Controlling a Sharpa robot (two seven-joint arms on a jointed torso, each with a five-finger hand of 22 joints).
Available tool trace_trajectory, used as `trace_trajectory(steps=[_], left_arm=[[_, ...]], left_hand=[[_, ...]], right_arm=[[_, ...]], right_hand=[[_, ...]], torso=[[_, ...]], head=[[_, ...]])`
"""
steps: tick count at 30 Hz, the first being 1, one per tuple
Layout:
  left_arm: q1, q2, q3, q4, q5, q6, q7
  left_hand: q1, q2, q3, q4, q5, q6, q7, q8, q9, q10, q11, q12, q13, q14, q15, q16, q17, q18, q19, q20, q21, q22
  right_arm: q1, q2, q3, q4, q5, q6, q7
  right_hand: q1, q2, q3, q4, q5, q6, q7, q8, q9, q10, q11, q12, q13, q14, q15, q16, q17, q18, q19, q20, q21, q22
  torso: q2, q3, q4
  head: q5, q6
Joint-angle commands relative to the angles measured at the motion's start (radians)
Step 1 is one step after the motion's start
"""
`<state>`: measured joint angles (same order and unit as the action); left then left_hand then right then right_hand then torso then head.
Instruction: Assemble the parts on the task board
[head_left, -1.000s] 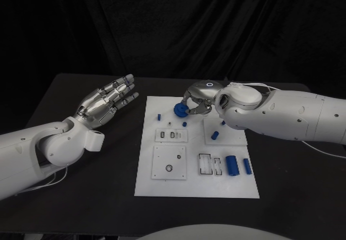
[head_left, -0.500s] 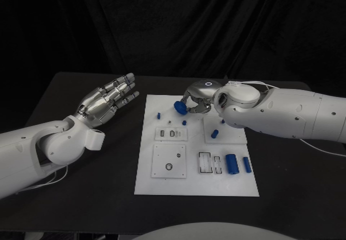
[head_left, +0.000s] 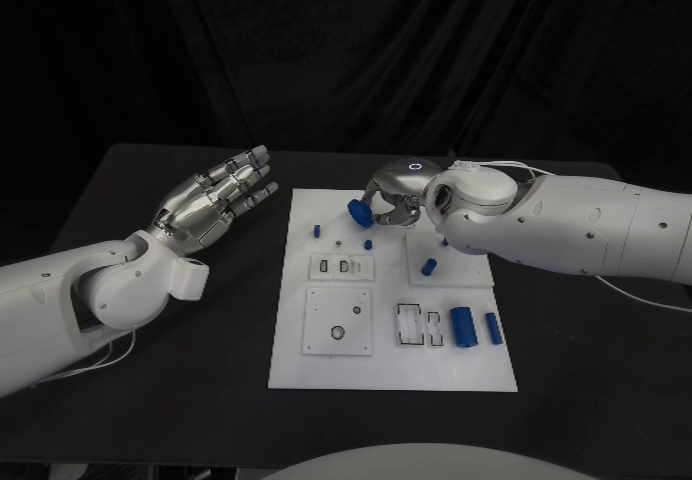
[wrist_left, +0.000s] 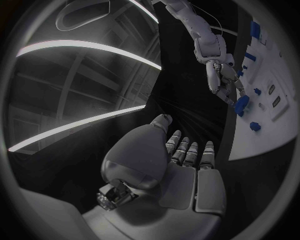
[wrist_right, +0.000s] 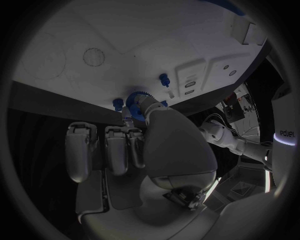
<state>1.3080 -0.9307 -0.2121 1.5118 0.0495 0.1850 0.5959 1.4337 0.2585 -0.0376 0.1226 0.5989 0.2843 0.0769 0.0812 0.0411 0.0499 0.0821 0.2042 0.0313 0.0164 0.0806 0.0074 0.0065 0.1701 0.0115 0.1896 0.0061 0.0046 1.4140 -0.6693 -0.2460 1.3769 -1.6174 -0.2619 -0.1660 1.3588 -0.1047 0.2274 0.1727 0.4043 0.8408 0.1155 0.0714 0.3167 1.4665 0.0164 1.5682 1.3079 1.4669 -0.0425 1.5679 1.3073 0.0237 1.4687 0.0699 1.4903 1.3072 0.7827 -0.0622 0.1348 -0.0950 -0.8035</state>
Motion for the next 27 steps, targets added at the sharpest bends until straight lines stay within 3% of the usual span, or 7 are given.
trace_trajectory(steps=[1, 8, 11, 27], left_arm=[[-0.002, 0.001, 0.001, 0.001, 0.004, 0.014, 0.007], [-0.002, 0.001, 0.001, -0.002, 0.004, 0.014, 0.004], [-0.002, 0.002, 0.001, -0.002, 0.004, 0.015, 0.004], [-0.003, 0.001, 0.001, -0.003, 0.004, 0.016, 0.0]], left_hand=[[-0.005, 0.008, 0.006, 0.0, -0.005, -0.006, 0.0, 0.004, 0.0, -0.002, 0.005, -0.003, -0.001, -0.001, 0.007, 0.003, 0.002, 0.009, -0.001, 0.009, 0.001, 0.001], [-0.005, 0.008, 0.007, 0.001, -0.005, -0.007, 0.0, 0.003, 0.0, -0.002, 0.005, -0.003, -0.001, -0.002, 0.007, 0.003, 0.001, 0.009, -0.001, 0.009, 0.001, 0.001], [-0.005, 0.008, 0.007, 0.001, -0.005, -0.007, 0.0, 0.003, 0.0, -0.002, 0.005, -0.003, -0.001, -0.002, 0.007, 0.003, 0.001, 0.009, -0.001, 0.009, 0.001, 0.001], [-0.005, 0.008, 0.007, 0.001, -0.005, -0.007, 0.0, 0.003, 0.0, -0.002, 0.005, -0.003, -0.001, -0.002, 0.007, 0.003, 0.001, 0.009, -0.001, 0.009, 0.001, 0.001]], right_arm=[[-0.003, 0.001, 0.0, 0.002, -0.005, -0.034, -0.01], [-0.003, -0.001, 0.0, 0.003, -0.005, -0.069, -0.011], [-0.003, -0.001, 0.0, 0.005, -0.005, -0.075, -0.014], [-0.003, -0.009, 0.0, 0.018, -0.005, -0.089, -0.028]], right_hand=[[-0.019, 0.001, -0.005, 0.011, -0.033, -0.007, 0.0, -0.004, -0.005, 0.104, 0.009, 0.003, 0.263, 0.104, 0.01, 0.003, 0.263, 0.003, 0.036, 0.008, -0.007, 0.223], [-0.047, 0.003, -0.032, 0.024, -0.136, 0.0, 0.004, 0.0, -0.018, 0.104, 0.014, 0.003, 0.263, 0.104, 0.014, 0.003, 0.263, 0.002, 0.038, 0.012, -0.007, 0.225], [-0.049, 0.003, -0.038, 0.024, -0.155, 0.0, 0.005, 0.0, -0.02, 0.104, 0.015, 0.003, 0.263, 0.104, 0.014, 0.003, 0.263, 0.003, 0.037, 0.013, -0.008, 0.225], [-0.046, -0.001, -0.044, 0.02, -0.168, -0.002, 0.006, -0.001, -0.022, 0.104, 0.015, 0.003, 0.263, 0.104, 0.015, 0.003, 0.263, 0.004, 0.034, 0.014, -0.013, 0.223]], torso=[[0.0, -0.0001, -0.0001], [0.0, -0.0001, 0.0003], [0.0, -0.0001, 0.0001], [0.0, 0.0, -0.0008]], head=[[0.0, 0.0], [0.0, -0.002], [0.0, -0.004], [0.005, -0.012]])
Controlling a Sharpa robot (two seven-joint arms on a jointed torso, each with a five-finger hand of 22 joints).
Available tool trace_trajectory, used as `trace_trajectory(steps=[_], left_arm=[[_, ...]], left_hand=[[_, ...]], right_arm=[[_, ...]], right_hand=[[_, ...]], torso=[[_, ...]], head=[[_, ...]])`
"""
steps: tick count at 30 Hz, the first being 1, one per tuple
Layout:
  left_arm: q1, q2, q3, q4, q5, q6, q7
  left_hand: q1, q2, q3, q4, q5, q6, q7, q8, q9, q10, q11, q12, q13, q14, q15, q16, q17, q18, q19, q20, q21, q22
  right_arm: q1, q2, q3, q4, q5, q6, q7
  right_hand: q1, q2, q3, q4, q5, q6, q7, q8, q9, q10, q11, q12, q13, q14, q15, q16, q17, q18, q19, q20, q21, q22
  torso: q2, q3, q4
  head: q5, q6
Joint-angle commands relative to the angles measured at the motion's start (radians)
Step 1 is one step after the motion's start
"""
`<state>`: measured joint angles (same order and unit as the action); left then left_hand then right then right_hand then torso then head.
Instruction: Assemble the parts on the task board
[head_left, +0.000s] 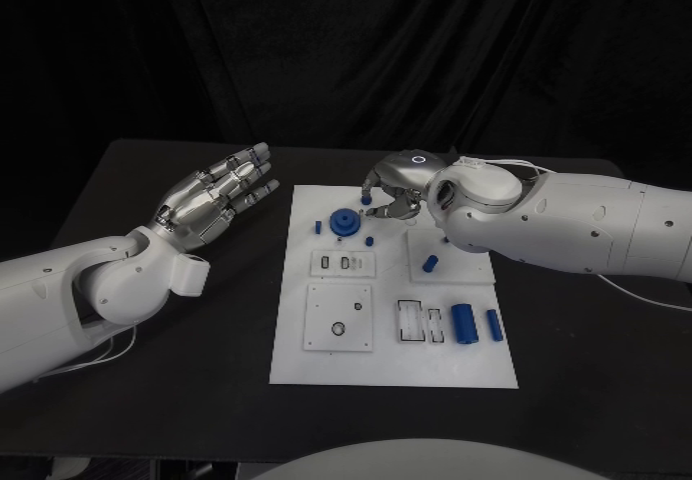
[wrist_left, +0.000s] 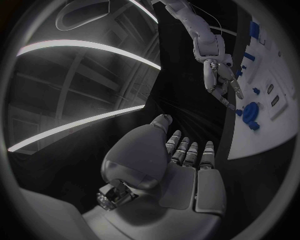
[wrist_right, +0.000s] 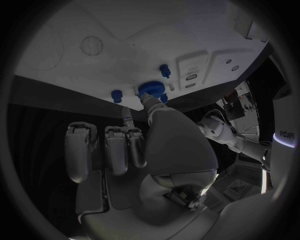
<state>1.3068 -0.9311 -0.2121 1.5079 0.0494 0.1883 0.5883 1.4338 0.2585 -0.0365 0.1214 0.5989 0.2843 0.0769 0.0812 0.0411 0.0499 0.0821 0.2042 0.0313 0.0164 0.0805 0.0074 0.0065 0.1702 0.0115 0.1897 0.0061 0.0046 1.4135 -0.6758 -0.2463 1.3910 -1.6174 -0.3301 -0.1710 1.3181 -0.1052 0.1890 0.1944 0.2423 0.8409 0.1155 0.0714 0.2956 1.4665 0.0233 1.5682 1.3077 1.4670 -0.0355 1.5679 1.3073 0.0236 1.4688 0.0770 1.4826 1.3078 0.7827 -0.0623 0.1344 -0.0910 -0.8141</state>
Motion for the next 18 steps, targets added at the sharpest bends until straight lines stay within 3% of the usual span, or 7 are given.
trace_trajectory(steps=[1, 12, 15, 18], left_arm=[[-0.002, 0.001, 0.001, 0.001, 0.004, 0.013, 0.007], [-0.002, 0.0, 0.001, 0.0, 0.004, 0.013, 0.007], [-0.002, 0.0, 0.001, 0.0, 0.004, 0.013, 0.007], [-0.002, 0.002, 0.001, -0.002, 0.004, 0.014, 0.007]], left_hand=[[-0.005, 0.008, 0.006, 0.002, -0.005, -0.007, 0.0, 0.003, 0.0, -0.002, 0.005, -0.003, -0.001, -0.002, 0.007, 0.003, 0.001, 0.009, -0.001, 0.009, 0.001, 0.001], [-0.006, 0.008, 0.007, 0.002, -0.006, -0.008, 0.001, 0.003, 0.0, -0.003, 0.005, -0.003, -0.001, -0.001, 0.007, 0.003, 0.001, 0.009, -0.001, 0.01, 0.001, 0.001], [-0.006, 0.008, 0.007, 0.002, -0.006, -0.008, 0.001, 0.003, 0.0, -0.003, 0.005, -0.003, -0.001, -0.001, 0.007, 0.003, 0.001, 0.009, -0.001, 0.01, 0.001, 0.001], [-0.006, 0.008, 0.007, 0.002, -0.006, -0.008, 0.001, 0.003, 0.0, -0.003, 0.005, -0.003, -0.001, -0.001, 0.007, 0.003, 0.001, 0.009, -0.001, 0.01, 0.001, 0.001]], right_arm=[[-0.003, -0.003, 0.001, 0.005, -0.005, -0.02, -0.023], [-0.003, -0.009, 0.0, 0.013, -0.005, -0.017, -0.014], [-0.003, -0.009, 0.0, 0.015, -0.005, -0.01, 0.001], [-0.003, -0.005, 0.0, 0.016, -0.005, 0.007, 0.013]], right_hand=[[-0.005, -0.001, -0.006, -0.002, -0.006, -0.002, 0.006, -0.001, -0.001, 0.104, 0.008, 0.003, 0.263, 0.104, 0.008, 0.003, 0.263, 0.004, 0.033, 0.007, -0.006, 0.222], [0.006, 0.006, -0.004, -0.009, 0.002, -0.004, 0.005, -0.002, -0.004, 0.104, 0.008, 0.003, 0.263, 0.104, 0.008, 0.003, 0.263, 0.006, 0.028, 0.007, -0.013, 0.22], [0.023, 0.013, 0.0, -0.02, 0.013, 0.0, -0.006, 0.001, -0.006, 0.104, 0.001, 0.003, 0.263, 0.104, 0.004, 0.003, 0.263, 0.005, 0.031, 0.005, -0.011, 0.222], [0.021, 0.013, -0.002, -0.02, 0.016, -0.003, -0.005, -0.001, -0.008, 0.104, 0.0, 0.003, 0.263, 0.104, 0.002, 0.003, 0.263, 0.002, 0.038, 0.004, 0.0, 0.226]], torso=[[0.0, 0.0001, -0.0004], [0.0, -0.0003, -0.0009], [0.0, -0.0002, -0.0003], [0.0, 0.0, 0.0002]], head=[[0.001, -0.001], [0.001, -0.004], [0.001, -0.004], [0.0, -0.003]])
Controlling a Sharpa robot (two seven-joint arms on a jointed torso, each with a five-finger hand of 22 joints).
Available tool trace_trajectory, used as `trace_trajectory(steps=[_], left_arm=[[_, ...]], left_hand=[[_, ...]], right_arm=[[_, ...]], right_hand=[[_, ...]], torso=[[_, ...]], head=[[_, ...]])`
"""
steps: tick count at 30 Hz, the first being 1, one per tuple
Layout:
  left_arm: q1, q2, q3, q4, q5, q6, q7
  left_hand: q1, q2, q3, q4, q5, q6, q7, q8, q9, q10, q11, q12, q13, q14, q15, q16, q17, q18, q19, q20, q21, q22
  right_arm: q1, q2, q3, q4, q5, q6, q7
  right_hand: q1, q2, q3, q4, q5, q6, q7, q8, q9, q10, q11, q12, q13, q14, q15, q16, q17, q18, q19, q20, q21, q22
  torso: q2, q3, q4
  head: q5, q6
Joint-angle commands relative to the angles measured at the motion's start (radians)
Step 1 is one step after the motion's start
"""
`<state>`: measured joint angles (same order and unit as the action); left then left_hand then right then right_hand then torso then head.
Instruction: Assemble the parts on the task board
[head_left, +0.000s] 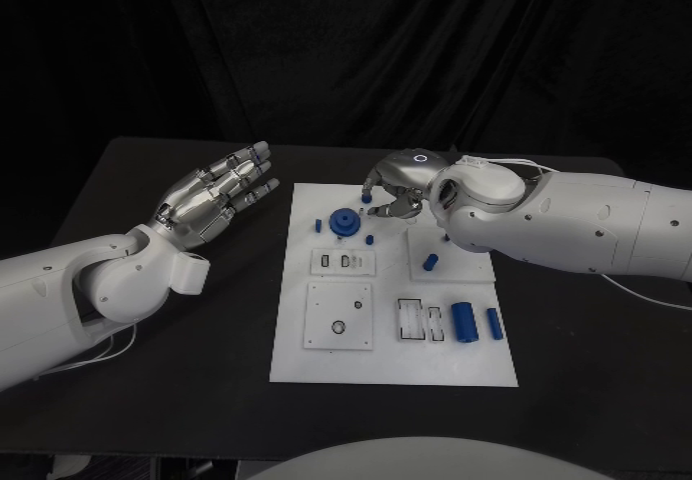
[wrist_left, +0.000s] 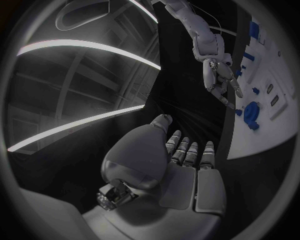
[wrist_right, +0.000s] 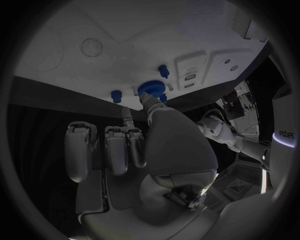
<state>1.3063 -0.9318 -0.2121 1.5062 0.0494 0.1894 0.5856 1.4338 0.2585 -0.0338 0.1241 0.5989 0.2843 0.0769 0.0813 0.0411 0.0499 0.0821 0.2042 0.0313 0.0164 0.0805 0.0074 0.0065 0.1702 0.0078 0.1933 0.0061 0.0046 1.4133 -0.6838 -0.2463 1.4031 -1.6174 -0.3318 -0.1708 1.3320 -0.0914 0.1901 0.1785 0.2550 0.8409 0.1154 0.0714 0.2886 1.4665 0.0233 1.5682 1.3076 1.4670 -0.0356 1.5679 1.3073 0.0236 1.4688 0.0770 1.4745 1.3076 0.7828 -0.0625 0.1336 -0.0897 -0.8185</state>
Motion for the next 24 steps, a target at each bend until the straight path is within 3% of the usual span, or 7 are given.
trace_trajectory(steps=[1, 8, 15, 19, 24], left_arm=[[-0.002, 0.003, 0.001, 0.0, 0.004, 0.013, 0.009], [-0.002, 0.007, 0.001, -0.003, 0.004, 0.014, 0.01], [-0.002, 0.01, 0.001, -0.005, 0.004, 0.015, 0.01], [-0.002, 0.013, 0.001, -0.008, 0.004, 0.016, 0.01], [-0.002, 0.015, 0.001, -0.01, 0.004, 0.018, 0.01]], left_hand=[[-0.006, 0.008, 0.004, -0.001, -0.006, -0.008, 0.001, 0.003, 0.0, -0.003, 0.005, -0.003, -0.001, -0.001, 0.007, 0.003, 0.001, 0.009, 0.003, 0.006, 0.001, 0.001], [-0.006, 0.008, 0.004, -0.001, -0.006, -0.008, 0.001, 0.003, 0.0, -0.003, 0.005, -0.003, -0.001, -0.001, 0.007, 0.003, 0.001, 0.009, 0.003, 0.006, 0.001, 0.001], [-0.006, 0.008, 0.006, -0.001, -0.006, -0.008, 0.0, 0.003, 0.0, -0.003, 0.005, -0.002, -0.001, -0.001, 0.008, 0.003, 0.002, 0.009, 0.003, 0.006, 0.001, 0.001], [-0.006, 0.008, 0.006, -0.001, -0.006, -0.008, 0.0, 0.003, 0.0, -0.003, 0.005, -0.002, -0.001, -0.001, 0.008, 0.003, 0.002, 0.009, 0.003, 0.006, 0.001, 0.001], [-0.007, 0.008, 0.007, -0.001, -0.006, -0.009, 0.0, 0.003, 0.0, -0.003, 0.005, -0.003, -0.001, -0.001, 0.008, 0.003, 0.002, 0.01, 0.003, 0.007, 0.001, 0.001]], right_arm=[[-0.003, 0.005, 0.0, 0.003, -0.005, 0.014, 0.015], [-0.003, 0.031, 0.001, -0.005, -0.005, 0.04, 0.027], [-0.003, 0.052, 0.001, -0.017, -0.005, 0.062, 0.029], [-0.006, 0.06, 0.001, -0.021, -0.005, 0.07, 0.031], [-0.01, 0.068, 0.001, -0.026, -0.005, 0.074, 0.031]], right_hand=[[0.002, -0.001, -0.008, -0.001, -0.002, -0.007, -0.005, -0.004, -0.004, 0.104, 0.0, 0.003, 0.263, 0.104, 0.002, 0.003, 0.263, 0.0, 0.044, 0.003, 0.015, 0.23], [-0.019, -0.003, -0.034, 0.012, -0.044, -0.045, -0.007, -0.008, -0.028, 0.104, -0.002, 0.003, 0.263, 0.104, -0.001, 0.003, 0.263, -0.013, 0.078, -0.001, 0.062, 0.25], [-0.023, -0.007, -0.048, 0.015, -0.076, -0.055, -0.008, -0.007, -0.038, 0.104, -0.004, 0.003, 0.263, 0.104, -0.003, 0.003, 0.263, -0.017, 0.086, -0.003, 0.074, 0.254], [-0.03, -0.009, -0.062, 0.024, -0.116, -0.056, -0.007, -0.004, -0.045, 0.104, -0.003, 0.003, 0.263, 0.104, -0.003, 0.003, 0.263, -0.018, 0.089, -0.004, 0.077, 0.256], [-0.033, -0.011, -0.066, 0.028, -0.127, -0.056, -0.007, -0.004, -0.047, 0.104, -0.003, 0.003, 0.263, 0.104, -0.003, 0.003, 0.263, -0.019, 0.091, -0.003, 0.08, 0.257]], torso=[[0.0, 0.0003, 0.0009], [0.0, 0.0002, 0.0013], [0.0, -0.0004, 0.0025], [0.0, -0.0005, 0.004], [-0.001, -0.0013, 0.0042]], head=[[-0.002, 0.001], [-0.005, 0.003], [-0.006, 0.002], [-0.008, 0.002], [-0.008, 0.001]])
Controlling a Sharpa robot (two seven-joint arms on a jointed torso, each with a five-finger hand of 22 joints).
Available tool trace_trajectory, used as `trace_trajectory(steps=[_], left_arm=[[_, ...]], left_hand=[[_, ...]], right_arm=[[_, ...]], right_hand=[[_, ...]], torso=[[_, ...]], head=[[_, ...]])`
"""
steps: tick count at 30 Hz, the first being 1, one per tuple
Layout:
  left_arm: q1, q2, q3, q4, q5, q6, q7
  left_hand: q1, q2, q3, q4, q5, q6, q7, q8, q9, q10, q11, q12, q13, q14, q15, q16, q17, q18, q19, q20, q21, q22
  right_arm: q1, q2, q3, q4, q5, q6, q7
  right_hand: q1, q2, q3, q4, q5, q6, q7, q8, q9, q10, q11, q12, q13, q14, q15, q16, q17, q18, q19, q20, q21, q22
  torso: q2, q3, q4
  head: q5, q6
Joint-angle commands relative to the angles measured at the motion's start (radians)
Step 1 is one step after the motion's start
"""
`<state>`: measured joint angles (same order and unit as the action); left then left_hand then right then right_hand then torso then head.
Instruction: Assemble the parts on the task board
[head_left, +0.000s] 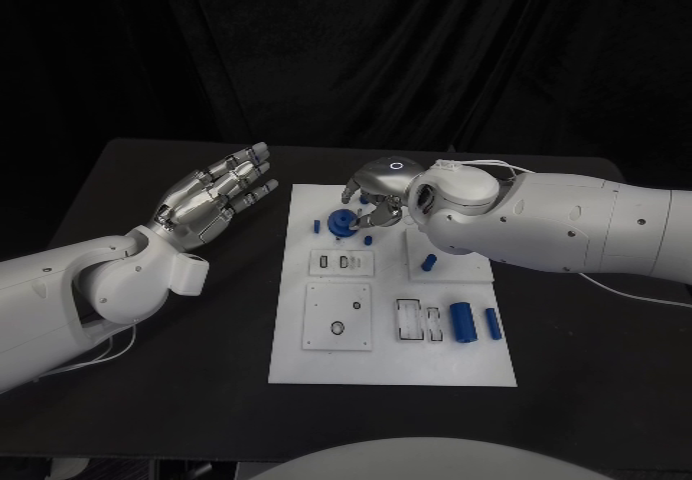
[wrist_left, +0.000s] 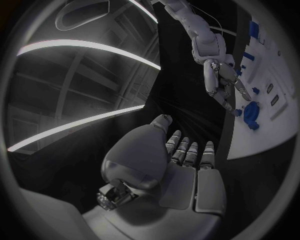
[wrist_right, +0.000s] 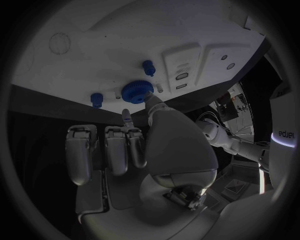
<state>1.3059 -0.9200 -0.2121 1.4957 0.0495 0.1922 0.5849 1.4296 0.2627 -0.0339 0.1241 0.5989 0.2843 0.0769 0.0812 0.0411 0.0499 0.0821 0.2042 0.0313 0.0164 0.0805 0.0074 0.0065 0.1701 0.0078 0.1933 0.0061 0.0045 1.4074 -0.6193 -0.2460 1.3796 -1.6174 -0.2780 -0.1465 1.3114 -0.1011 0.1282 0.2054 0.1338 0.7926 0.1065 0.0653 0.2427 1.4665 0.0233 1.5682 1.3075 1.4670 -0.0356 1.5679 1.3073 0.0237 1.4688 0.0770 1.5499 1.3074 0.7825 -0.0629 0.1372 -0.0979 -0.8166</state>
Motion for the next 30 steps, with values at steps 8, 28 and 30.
trace_trajectory(steps=[8, 28, 30], left_arm=[[-0.003, 0.005, 0.001, -0.003, 0.004, 0.017, 0.009], [-0.004, 0.009, 0.001, -0.009, 0.004, 0.022, 0.002], [-0.004, 0.009, 0.001, -0.009, 0.004, 0.023, 0.001]], left_hand=[[-0.002, 0.004, 0.007, -0.001, -0.006, -0.009, 0.0, 0.003, 0.0, -0.003, 0.005, -0.003, -0.001, -0.001, 0.008, 0.003, 0.002, 0.01, 0.003, 0.007, 0.001, 0.001], [-0.003, 0.004, 0.008, 0.0, -0.006, -0.009, 0.0, 0.003, 0.0, -0.003, 0.006, -0.001, -0.001, -0.001, 0.008, 0.004, 0.002, 0.01, 0.003, 0.007, 0.001, 0.001], [-0.003, 0.004, 0.008, 0.0, -0.006, -0.009, 0.0, 0.003, 0.0, -0.003, 0.006, -0.001, -0.001, -0.001, 0.008, 0.004, 0.002, 0.01, 0.003, 0.007, 0.001, 0.001]], right_arm=[[-0.011, 0.02, 0.001, -0.017, -0.005, 0.015, 0.004], [-0.029, 0.049, 0.001, -0.043, -0.005, 0.013, 0.019], [-0.029, 0.049, 0.001, -0.043, -0.005, 0.014, 0.02]], right_hand=[[-0.001, 0.005, -0.003, -0.003, 0.029, -0.008, 0.003, 0.003, -0.006, 0.104, -0.002, 0.003, 0.263, 0.104, -0.002, 0.003, 0.263, -0.019, 0.092, -0.003, 0.006, 0.257], [0.037, 0.025, 0.021, -0.032, 0.239, 0.098, -0.014, 0.039, 0.005, 0.104, -0.017, 0.003, 0.263, 0.104, -0.013, 0.003, 0.263, -0.017, 0.088, -0.012, 0.001, 0.255], [0.043, 0.025, 0.03, -0.037, 0.259, 0.136, -0.017, 0.054, 0.016, 0.104, -0.019, 0.003, 0.263, 0.104, -0.015, 0.003, 0.263, -0.017, 0.086, -0.014, -0.002, 0.254]], torso=[[0.0, -0.0015, -0.0004], [0.001, 0.0003, -0.0012], [0.001, 0.0004, -0.001]], head=[[0.0, -0.002], [0.002, -0.009], [0.002, -0.009]])
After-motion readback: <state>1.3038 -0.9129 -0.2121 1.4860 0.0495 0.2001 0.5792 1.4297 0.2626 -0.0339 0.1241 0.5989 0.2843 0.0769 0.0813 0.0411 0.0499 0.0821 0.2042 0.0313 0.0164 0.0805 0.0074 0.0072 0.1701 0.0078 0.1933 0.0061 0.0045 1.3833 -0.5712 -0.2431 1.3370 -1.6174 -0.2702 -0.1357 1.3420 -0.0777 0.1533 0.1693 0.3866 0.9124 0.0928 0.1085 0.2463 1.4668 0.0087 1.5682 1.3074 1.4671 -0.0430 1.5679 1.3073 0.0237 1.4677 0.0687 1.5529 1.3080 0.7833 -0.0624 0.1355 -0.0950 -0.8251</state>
